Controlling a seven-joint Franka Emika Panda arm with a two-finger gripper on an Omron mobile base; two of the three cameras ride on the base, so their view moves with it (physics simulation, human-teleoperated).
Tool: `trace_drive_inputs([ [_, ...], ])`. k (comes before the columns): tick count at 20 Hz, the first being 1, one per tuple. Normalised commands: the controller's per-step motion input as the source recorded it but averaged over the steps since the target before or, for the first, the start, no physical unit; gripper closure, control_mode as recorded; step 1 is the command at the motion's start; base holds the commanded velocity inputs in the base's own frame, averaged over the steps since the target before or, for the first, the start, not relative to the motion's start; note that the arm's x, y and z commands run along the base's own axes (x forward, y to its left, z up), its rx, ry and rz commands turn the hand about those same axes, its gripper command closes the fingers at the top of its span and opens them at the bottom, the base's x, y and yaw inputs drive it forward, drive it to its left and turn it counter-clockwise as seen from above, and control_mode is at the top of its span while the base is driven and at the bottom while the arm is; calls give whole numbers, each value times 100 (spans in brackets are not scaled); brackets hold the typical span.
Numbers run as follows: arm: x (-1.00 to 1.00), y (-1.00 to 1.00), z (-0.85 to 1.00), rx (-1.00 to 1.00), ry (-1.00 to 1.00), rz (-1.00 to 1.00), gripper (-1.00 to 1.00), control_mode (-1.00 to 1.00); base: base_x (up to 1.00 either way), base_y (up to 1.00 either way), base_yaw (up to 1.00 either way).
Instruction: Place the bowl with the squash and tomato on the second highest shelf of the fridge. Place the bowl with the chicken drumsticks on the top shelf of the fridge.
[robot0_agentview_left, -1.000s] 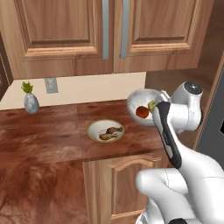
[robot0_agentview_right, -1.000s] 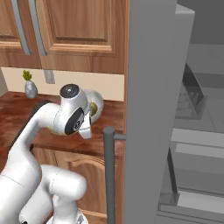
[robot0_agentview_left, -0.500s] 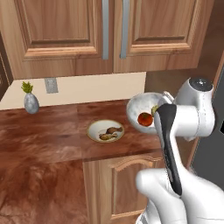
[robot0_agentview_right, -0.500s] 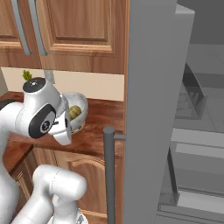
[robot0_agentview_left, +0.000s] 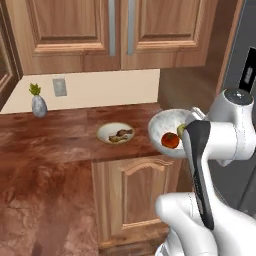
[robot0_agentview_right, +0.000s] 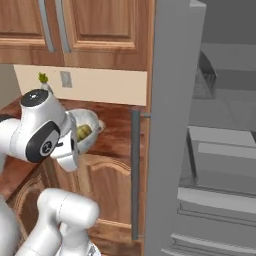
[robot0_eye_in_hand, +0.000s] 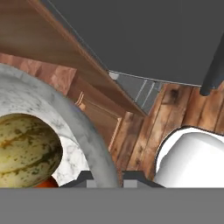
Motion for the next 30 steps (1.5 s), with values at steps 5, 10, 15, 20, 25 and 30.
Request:
trace_drive_inputs([
  [5,0,0,0,0,0,0,100,100,-100,-46,3],
  [10,0,0,0,0,0,0,100,100,-100,-85,0],
  [15,0,0,0,0,0,0,100,100,-85,-100,-6],
  [20,0,0,0,0,0,0,100,100,60,-96,-22],
  [25,0,0,0,0,0,0,100,100,94,-17,-1],
  [30,0,0,0,0,0,0,100,100,82,-47,0],
])
